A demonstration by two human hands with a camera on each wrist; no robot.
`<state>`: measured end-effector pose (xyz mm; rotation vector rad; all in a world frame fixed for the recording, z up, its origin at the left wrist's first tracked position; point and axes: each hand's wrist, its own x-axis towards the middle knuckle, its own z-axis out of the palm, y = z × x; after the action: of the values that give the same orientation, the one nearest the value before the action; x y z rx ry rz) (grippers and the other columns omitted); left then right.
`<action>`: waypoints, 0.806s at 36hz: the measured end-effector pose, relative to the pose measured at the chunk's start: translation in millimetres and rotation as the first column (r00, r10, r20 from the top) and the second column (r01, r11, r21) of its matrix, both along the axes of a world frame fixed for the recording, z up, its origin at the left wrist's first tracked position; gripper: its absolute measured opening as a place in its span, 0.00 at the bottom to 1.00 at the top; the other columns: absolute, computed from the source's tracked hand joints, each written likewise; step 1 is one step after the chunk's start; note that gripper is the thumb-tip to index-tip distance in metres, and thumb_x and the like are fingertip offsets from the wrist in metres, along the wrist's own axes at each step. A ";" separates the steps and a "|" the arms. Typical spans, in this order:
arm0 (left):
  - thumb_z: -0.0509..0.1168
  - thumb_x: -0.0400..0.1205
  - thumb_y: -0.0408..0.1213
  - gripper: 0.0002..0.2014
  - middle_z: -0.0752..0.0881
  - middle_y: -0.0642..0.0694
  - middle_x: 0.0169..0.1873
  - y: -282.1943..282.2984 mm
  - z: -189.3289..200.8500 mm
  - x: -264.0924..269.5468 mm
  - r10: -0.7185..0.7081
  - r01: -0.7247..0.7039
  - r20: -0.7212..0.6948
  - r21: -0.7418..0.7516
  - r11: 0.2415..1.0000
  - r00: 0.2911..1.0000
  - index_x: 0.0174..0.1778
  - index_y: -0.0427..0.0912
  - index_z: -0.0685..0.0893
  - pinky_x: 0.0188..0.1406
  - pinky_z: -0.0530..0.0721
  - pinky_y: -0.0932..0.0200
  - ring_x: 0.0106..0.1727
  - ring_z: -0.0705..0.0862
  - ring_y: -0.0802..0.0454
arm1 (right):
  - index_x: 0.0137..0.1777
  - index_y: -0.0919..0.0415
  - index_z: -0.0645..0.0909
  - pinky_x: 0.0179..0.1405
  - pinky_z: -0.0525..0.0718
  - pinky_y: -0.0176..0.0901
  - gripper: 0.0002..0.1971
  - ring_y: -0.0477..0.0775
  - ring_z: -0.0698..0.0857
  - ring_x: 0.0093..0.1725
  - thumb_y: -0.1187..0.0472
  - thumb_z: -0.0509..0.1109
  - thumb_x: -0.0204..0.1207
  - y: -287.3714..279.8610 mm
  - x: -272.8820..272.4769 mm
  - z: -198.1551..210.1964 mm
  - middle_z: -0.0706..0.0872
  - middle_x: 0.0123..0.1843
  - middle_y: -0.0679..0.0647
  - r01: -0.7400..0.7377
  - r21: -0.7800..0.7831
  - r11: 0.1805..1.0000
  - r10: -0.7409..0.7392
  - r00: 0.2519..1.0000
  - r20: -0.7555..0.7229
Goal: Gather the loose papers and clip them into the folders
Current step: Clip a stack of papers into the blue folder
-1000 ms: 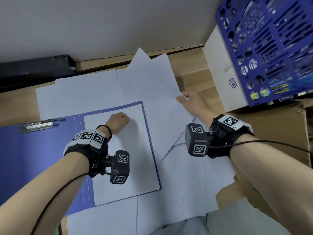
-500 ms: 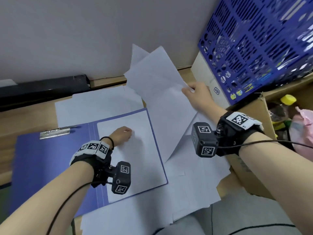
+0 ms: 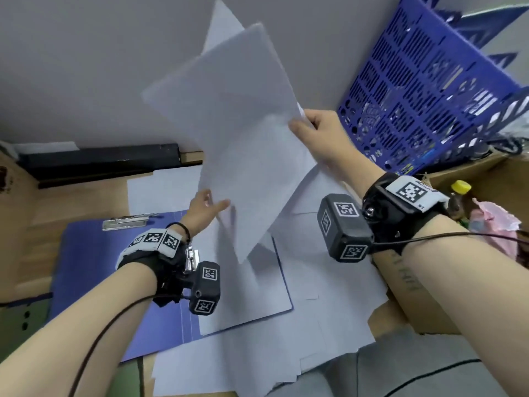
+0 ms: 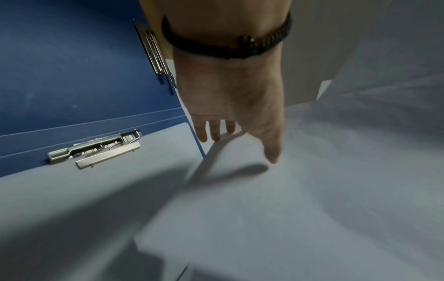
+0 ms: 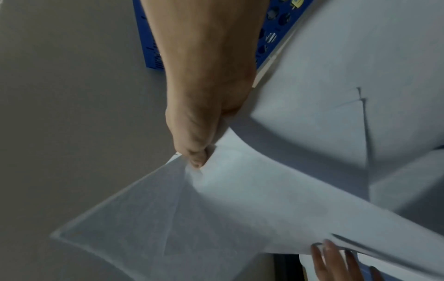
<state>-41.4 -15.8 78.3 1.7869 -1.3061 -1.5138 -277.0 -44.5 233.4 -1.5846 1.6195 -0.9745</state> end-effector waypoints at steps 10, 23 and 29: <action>0.76 0.71 0.53 0.53 0.57 0.46 0.83 -5.5 14.0 54.5 0.235 -0.233 -0.024 -0.269 0.935 0.972 0.84 0.42 0.51 0.82 0.59 0.47 0.83 0.57 0.51 | 0.46 0.63 0.84 0.36 0.86 0.40 0.08 0.49 0.88 0.35 0.66 0.64 0.82 12.9 18.0 -16.7 0.90 0.36 0.51 0.007 0.162 0.987 -0.077 0.899 0.431; 0.66 0.82 0.41 0.12 0.83 0.40 0.39 28.1 -8.4 87.0 0.033 -0.001 0.209 -0.152 0.988 0.977 0.42 0.33 0.82 0.34 0.73 0.56 0.40 0.80 0.45 | 0.59 0.62 0.79 0.27 0.80 0.28 0.08 0.45 0.87 0.33 0.62 0.60 0.85 55.9 8.2 -96.2 0.86 0.48 0.57 0.048 0.576 0.816 -0.206 0.955 0.212; 0.62 0.85 0.36 0.14 0.84 0.35 0.57 29.6 -23.4 100.4 0.288 -0.281 0.098 -0.083 0.956 0.953 0.63 0.32 0.81 0.50 0.76 0.52 0.51 0.81 0.43 | 0.34 0.55 0.69 0.08 0.64 0.27 0.17 0.35 0.69 0.07 0.65 0.56 0.87 74.2 3.0 -101.0 0.77 0.15 0.47 0.170 0.589 0.790 -0.216 0.976 0.007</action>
<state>59.0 13.8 54.9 1.9404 -1.0779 -1.2159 -274.0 29.7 132.5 -0.9604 1.8265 -0.5310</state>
